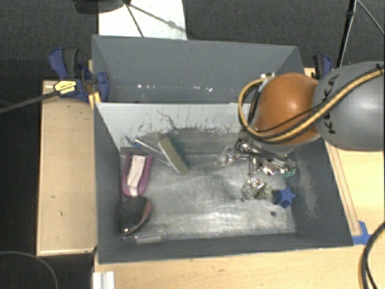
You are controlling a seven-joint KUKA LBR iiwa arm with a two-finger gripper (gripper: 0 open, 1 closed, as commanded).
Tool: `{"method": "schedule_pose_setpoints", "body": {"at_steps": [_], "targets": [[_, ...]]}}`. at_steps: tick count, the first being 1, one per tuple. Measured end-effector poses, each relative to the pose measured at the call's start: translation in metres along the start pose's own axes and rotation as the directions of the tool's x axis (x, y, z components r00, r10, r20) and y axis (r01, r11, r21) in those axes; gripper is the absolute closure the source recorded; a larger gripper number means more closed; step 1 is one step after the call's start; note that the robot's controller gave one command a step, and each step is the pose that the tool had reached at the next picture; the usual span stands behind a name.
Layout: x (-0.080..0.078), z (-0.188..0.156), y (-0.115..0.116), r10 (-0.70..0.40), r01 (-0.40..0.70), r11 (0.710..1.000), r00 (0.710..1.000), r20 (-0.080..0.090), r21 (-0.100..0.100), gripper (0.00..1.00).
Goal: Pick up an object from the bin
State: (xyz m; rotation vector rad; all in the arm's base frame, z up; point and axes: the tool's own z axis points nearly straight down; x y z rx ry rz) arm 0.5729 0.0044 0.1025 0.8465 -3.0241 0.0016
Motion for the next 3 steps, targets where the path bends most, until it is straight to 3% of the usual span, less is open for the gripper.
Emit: {"method": "schedule_pose_setpoints", "body": {"at_steps": [1,2,3], "targets": [[0.041,0.012,-0.050,-0.057,0.057,0.998,0.998,-0.001,0.001,0.00],[0.035,-0.085,-0.064,0.049,-0.049,0.999,0.999,0.012,0.006,0.00],[0.037,-0.062,-0.062,0.226,-0.226,0.974,0.974,0.002,-0.002,0.00]]}}
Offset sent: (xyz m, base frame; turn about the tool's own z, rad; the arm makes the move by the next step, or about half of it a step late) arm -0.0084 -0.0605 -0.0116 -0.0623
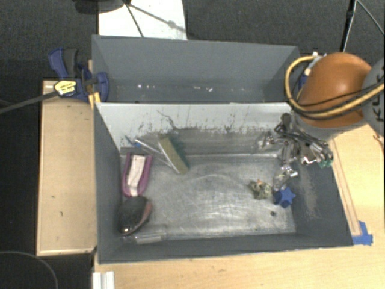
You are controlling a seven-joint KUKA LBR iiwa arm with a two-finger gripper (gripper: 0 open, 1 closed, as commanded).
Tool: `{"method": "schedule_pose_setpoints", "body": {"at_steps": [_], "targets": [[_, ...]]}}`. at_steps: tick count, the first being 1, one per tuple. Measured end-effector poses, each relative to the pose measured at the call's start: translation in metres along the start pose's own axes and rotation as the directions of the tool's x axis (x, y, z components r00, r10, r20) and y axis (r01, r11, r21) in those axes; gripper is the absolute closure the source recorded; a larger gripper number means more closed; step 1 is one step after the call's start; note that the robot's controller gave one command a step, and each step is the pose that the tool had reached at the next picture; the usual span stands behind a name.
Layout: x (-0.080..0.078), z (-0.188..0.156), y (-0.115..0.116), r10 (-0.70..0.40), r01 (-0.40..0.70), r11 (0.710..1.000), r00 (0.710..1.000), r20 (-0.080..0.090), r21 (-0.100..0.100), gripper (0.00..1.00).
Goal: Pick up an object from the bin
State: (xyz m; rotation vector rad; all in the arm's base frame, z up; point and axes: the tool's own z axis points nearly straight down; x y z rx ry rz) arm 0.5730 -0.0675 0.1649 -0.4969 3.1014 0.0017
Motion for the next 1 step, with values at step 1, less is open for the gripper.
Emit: {"method": "schedule_pose_setpoints", "body": {"at_steps": [1], "targets": [[0.0305,0.0456,-0.0338,0.279,-0.279,0.960,0.960,-0.002,0.001,0.00]]}}
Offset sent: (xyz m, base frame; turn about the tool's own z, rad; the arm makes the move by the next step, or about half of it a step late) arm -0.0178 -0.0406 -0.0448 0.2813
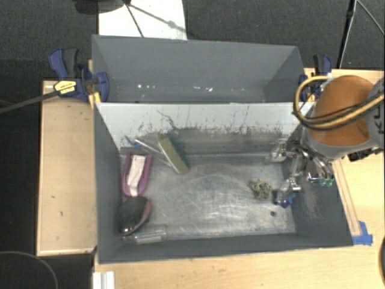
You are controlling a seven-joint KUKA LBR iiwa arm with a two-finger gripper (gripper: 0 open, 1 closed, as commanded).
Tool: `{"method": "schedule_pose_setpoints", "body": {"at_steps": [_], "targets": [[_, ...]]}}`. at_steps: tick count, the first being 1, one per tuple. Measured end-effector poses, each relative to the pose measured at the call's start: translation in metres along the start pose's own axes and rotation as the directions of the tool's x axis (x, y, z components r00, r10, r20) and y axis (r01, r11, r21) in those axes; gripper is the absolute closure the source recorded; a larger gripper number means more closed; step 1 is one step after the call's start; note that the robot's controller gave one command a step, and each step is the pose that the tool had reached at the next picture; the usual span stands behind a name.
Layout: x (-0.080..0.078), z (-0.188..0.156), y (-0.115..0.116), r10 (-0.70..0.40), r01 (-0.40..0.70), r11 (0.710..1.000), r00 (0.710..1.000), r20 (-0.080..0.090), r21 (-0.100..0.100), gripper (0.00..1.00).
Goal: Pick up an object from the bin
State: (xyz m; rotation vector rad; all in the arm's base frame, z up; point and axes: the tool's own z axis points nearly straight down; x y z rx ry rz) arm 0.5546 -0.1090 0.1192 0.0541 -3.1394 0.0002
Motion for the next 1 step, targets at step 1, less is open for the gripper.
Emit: {"method": "schedule_pose_setpoints", "body": {"at_steps": [1], "targets": [[-0.0399,0.0121,0.0229,-0.093,0.093,0.996,0.996,0.001,0.002,0.00]]}}
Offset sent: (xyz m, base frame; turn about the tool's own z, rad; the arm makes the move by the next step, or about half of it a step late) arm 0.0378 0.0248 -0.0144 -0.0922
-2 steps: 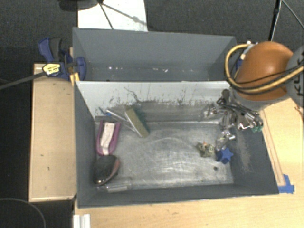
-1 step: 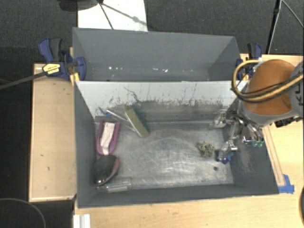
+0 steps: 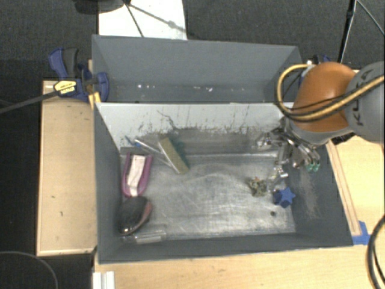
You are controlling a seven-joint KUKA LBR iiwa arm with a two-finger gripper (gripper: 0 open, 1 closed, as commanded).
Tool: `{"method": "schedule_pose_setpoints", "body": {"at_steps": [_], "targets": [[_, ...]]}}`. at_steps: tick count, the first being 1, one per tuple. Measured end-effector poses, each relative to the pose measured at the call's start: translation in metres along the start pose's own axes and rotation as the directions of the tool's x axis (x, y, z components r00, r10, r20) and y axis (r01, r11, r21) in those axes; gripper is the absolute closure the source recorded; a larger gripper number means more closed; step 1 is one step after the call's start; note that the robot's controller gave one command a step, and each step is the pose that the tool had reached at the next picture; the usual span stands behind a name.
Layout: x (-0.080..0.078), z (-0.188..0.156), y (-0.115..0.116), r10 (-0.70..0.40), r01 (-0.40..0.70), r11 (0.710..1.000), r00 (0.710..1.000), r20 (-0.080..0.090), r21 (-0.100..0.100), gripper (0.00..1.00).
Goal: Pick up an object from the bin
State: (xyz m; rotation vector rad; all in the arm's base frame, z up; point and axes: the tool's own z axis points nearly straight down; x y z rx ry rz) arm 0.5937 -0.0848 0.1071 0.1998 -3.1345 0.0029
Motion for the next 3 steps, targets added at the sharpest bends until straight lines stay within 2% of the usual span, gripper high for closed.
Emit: {"method": "schedule_pose_setpoints", "body": {"at_steps": [1,2,3], "targets": [[0.003,0.018,-0.008,0.208,-0.208,0.978,0.978,0.003,-0.002,0.00],[0.004,0.018,-0.010,0.207,-0.207,0.978,0.978,0.000,0.002,1.00],[0.034,-0.137,0.007,0.087,-0.087,0.996,0.996,0.012,0.000,1.00]]}}
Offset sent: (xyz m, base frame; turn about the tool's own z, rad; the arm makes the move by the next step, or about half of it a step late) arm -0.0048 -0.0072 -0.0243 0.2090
